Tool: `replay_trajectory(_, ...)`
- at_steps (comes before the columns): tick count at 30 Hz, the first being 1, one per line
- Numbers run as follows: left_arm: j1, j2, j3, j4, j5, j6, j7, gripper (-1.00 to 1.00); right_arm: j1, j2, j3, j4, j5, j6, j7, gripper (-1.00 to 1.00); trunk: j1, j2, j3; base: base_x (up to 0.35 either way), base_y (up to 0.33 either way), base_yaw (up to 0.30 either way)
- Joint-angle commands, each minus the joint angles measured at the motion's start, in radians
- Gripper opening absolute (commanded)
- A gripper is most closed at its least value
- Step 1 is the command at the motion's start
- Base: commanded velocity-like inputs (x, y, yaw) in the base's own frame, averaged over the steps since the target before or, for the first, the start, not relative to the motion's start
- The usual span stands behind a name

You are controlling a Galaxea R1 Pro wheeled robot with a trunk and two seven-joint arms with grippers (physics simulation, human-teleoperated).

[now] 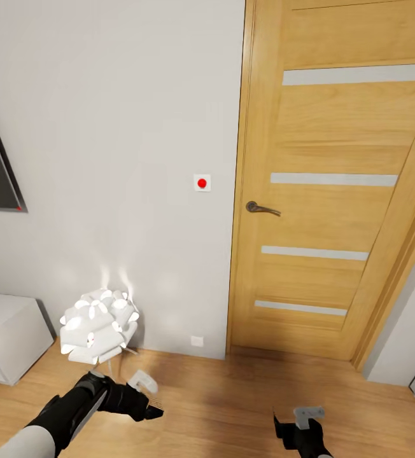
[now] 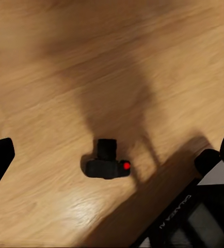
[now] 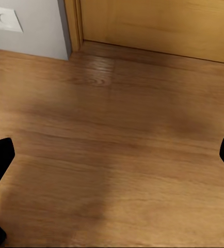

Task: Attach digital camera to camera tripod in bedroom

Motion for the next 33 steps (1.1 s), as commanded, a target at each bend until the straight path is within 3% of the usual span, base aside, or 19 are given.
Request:
replay_trajectory(1, -0.001, 0.001, -0.023, -0.001, 0.001, 0.001, -0.001, 1.00, -0.001, -0.001, 0.004, 0.015, 0.000, -0.007, -0.004, 1.00, 0.000, -0.001, -0.001, 0.000, 0.000, 0.000)
replay_trajectory(5, -0.001, -0.001, -0.115, 0.004, 0.001, -0.033, -0.001, 1.00, -0.001, -0.004, 0.004, 0.086, 0.000, -0.050, -0.004, 1.00, 0.000, -0.001, -0.001, 0.000, 0.000, 0.000)
replay_trajectory(7, -0.001, -0.001, -0.133, 0.004, 0.002, -0.040, -0.001, 1.00, -0.001, -0.005, 0.004, 0.108, 0.001, -0.073, -0.004, 1.00, 0.000, -0.001, -0.001, 0.000, 0.000, 0.000)
replay_trajectory(16, -0.001, -0.001, -0.148, 0.004, 0.003, -0.051, 0.013, 1.00, -0.001, -0.006, 0.004, 0.132, 0.001, -0.100, -0.004, 1.00, 0.000, -0.001, -0.001, 0.000, 0.000, 0.000)
replay_trajectory(30, -0.001, -0.016, -0.150, -0.006, 0.003, -0.054, 0.038, 1.00, -0.001, -0.006, 0.006, 0.135, 0.001, -0.107, -0.009, 1.00, 0.054, -0.099, -0.045, 0.000, 0.000, 0.000)
replay_trajectory(33, -0.001, -0.017, -0.150, -0.008, 0.003, -0.055, 0.039, 1.00, -0.001, -0.005, 0.005, 0.135, 0.001, -0.159, -0.010, 1.00, 0.065, -0.120, -0.054, 0.000, 0.000, 0.000)
